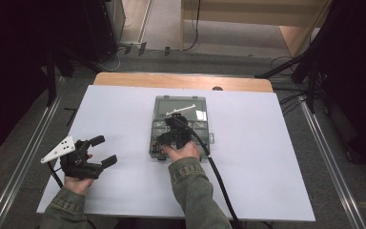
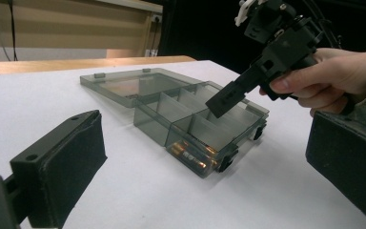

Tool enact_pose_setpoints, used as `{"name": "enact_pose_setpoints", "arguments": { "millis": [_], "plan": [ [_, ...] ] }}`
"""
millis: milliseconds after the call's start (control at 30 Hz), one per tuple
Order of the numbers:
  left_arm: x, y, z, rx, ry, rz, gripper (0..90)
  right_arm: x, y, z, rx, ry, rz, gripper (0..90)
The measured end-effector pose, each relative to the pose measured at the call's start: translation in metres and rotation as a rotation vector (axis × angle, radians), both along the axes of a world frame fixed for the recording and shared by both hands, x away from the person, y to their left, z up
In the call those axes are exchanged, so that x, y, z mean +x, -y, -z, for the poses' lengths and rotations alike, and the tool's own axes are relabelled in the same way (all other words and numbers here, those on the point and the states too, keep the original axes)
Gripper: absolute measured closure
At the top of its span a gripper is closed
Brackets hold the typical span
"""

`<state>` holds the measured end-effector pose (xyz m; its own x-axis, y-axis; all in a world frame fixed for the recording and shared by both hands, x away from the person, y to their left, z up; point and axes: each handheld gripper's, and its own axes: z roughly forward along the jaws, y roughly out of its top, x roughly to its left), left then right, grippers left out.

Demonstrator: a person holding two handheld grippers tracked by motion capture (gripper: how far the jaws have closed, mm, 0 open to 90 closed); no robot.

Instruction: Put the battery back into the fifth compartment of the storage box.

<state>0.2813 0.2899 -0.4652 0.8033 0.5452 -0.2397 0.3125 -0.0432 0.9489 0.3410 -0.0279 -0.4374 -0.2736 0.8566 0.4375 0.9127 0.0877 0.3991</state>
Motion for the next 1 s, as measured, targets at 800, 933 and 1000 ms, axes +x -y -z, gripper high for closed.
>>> {"name": "enact_pose_setpoints", "arguments": {
  "millis": [800, 933, 1000],
  "plan": [
    [0.000, 0.001, 0.000, 0.005, 0.001, 0.000, 0.0, -0.021, 0.055, -0.005, 0.078, 0.045, -0.096, 2.5],
    [0.000, 0.001, 0.000, 0.006, 0.002, 0.000, 0.0, -0.029, 0.058, -0.008, 0.014, 0.118, -0.091, 0.0],
    [0.000, 0.001, 0.000, 0.008, 0.001, 0.000, 0.0, -0.034, 0.061, -0.010, -0.001, 0.144, -0.107, 0.0]
  ]
}}
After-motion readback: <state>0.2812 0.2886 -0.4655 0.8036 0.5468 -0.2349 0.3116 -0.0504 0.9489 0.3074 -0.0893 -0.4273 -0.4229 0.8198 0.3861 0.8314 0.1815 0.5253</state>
